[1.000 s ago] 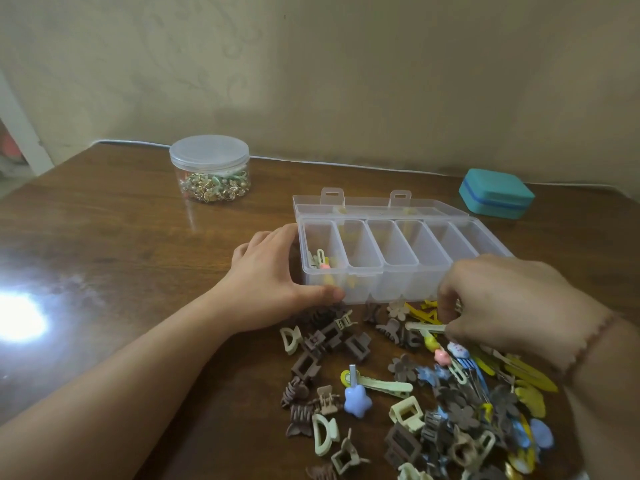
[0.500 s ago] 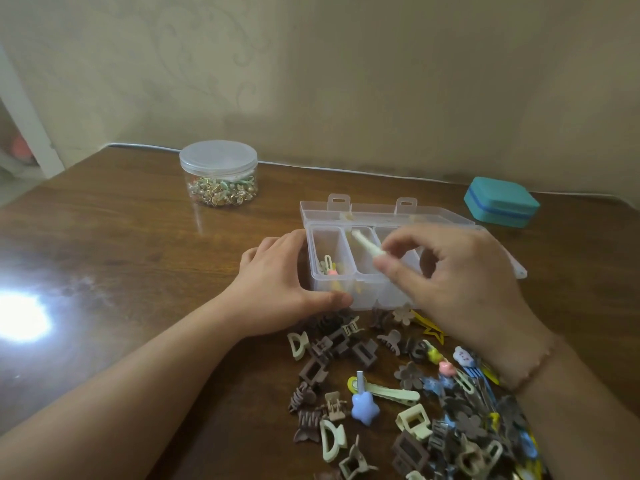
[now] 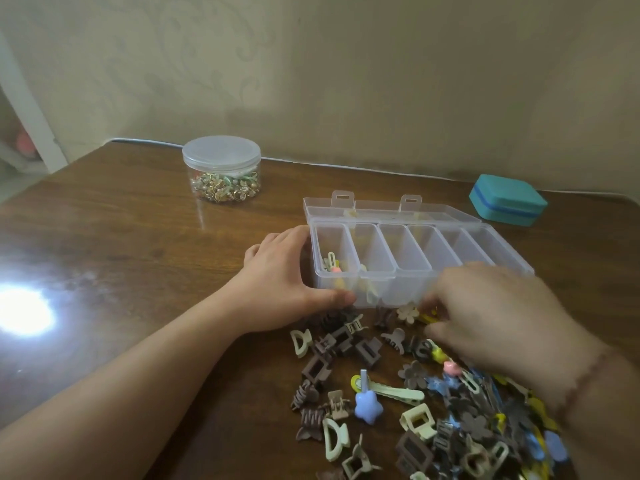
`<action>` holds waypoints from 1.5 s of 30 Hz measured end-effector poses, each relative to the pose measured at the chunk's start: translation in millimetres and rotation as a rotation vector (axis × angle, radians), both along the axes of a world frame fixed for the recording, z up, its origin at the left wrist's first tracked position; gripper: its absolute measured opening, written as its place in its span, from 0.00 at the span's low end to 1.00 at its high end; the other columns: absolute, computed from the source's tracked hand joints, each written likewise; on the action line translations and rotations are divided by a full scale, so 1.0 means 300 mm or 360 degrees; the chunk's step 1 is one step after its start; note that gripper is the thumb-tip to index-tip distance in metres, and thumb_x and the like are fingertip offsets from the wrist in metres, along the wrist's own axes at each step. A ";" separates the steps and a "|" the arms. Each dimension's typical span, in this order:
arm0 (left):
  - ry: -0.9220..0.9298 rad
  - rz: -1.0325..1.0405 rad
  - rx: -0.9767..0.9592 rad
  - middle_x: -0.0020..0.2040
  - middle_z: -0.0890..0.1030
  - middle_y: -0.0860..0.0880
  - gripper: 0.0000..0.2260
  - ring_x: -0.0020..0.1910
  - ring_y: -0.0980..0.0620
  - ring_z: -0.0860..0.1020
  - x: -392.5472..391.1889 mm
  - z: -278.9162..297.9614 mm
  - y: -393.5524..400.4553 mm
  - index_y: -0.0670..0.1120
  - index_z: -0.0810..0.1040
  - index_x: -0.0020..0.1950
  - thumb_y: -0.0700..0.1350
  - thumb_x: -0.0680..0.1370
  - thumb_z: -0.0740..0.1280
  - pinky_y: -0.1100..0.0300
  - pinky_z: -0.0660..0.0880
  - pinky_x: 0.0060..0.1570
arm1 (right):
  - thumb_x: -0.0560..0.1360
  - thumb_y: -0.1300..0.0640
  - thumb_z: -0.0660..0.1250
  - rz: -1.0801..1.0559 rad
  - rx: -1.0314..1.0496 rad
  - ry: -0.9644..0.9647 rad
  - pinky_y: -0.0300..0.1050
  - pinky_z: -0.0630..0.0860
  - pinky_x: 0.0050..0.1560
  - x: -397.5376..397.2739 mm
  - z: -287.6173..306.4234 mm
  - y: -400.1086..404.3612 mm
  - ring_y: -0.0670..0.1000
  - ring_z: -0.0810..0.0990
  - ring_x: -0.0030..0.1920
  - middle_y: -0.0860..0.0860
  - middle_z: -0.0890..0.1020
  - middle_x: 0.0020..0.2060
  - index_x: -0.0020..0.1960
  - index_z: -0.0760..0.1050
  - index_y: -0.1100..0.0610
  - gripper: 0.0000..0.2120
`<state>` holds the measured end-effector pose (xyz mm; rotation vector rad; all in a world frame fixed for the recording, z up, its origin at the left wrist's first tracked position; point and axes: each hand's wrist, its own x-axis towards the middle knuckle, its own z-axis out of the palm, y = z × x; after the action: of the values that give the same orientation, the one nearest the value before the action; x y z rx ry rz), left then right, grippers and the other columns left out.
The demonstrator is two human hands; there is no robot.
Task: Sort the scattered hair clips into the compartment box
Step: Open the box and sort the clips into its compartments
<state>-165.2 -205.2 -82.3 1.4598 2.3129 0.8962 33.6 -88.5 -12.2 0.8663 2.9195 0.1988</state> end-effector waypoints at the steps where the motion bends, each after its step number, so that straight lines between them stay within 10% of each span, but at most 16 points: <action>1: 0.0002 0.0001 0.0000 0.71 0.71 0.60 0.44 0.71 0.55 0.66 0.000 0.000 0.000 0.61 0.64 0.73 0.77 0.61 0.65 0.43 0.61 0.73 | 0.76 0.46 0.66 -0.0033 0.0022 -0.0004 0.45 0.78 0.43 -0.012 -0.013 0.000 0.48 0.80 0.45 0.45 0.81 0.45 0.55 0.78 0.45 0.09; 8: 0.0003 0.0001 0.0012 0.70 0.71 0.61 0.44 0.69 0.56 0.66 0.000 0.000 -0.002 0.61 0.64 0.73 0.77 0.61 0.65 0.43 0.62 0.72 | 0.74 0.48 0.66 -0.0007 -0.0200 0.0079 0.42 0.77 0.38 0.000 0.014 -0.004 0.43 0.77 0.37 0.46 0.80 0.35 0.42 0.78 0.46 0.04; 18: 0.0017 0.0021 0.0022 0.69 0.72 0.60 0.45 0.67 0.56 0.67 0.006 0.002 0.000 0.60 0.65 0.73 0.77 0.59 0.63 0.45 0.62 0.71 | 0.71 0.61 0.73 0.0426 -0.0958 0.1605 0.32 0.75 0.35 -0.033 0.008 -0.003 0.44 0.82 0.35 0.47 0.83 0.34 0.41 0.79 0.48 0.08; 23: 0.0023 0.0010 -0.0007 0.71 0.71 0.59 0.43 0.69 0.55 0.66 0.005 0.000 0.000 0.60 0.63 0.74 0.74 0.63 0.67 0.46 0.60 0.72 | 0.74 0.57 0.71 0.0314 -0.0525 0.1095 0.22 0.67 0.36 -0.033 -0.013 0.006 0.26 0.72 0.38 0.35 0.79 0.42 0.51 0.82 0.45 0.09; 29: 0.0014 0.0001 -0.0017 0.71 0.70 0.60 0.44 0.70 0.56 0.66 0.003 0.001 0.002 0.61 0.63 0.74 0.77 0.60 0.64 0.46 0.60 0.72 | 0.71 0.58 0.72 0.0041 -0.0510 0.0719 0.31 0.71 0.28 0.055 0.088 0.065 0.36 0.77 0.32 0.39 0.80 0.27 0.36 0.81 0.42 0.11; 33: 0.0011 0.0003 -0.0014 0.71 0.70 0.61 0.45 0.70 0.56 0.66 0.004 0.002 0.002 0.61 0.63 0.74 0.77 0.60 0.63 0.46 0.60 0.72 | 0.75 0.46 0.67 -0.0158 -0.0247 -0.0073 0.44 0.77 0.44 0.054 0.057 0.066 0.41 0.79 0.46 0.38 0.78 0.38 0.57 0.78 0.37 0.12; 45: 0.0016 0.0008 -0.0004 0.70 0.71 0.61 0.45 0.69 0.56 0.66 0.004 0.002 0.001 0.61 0.63 0.73 0.78 0.59 0.63 0.45 0.61 0.72 | 0.76 0.46 0.64 0.0056 -0.0048 -0.0087 0.42 0.74 0.39 -0.016 -0.001 0.012 0.47 0.78 0.43 0.44 0.78 0.39 0.48 0.79 0.45 0.06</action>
<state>-164.0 -205.0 -81.7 1.4618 2.3249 0.8891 28.7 -85.0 -12.6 0.7931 2.8809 0.1779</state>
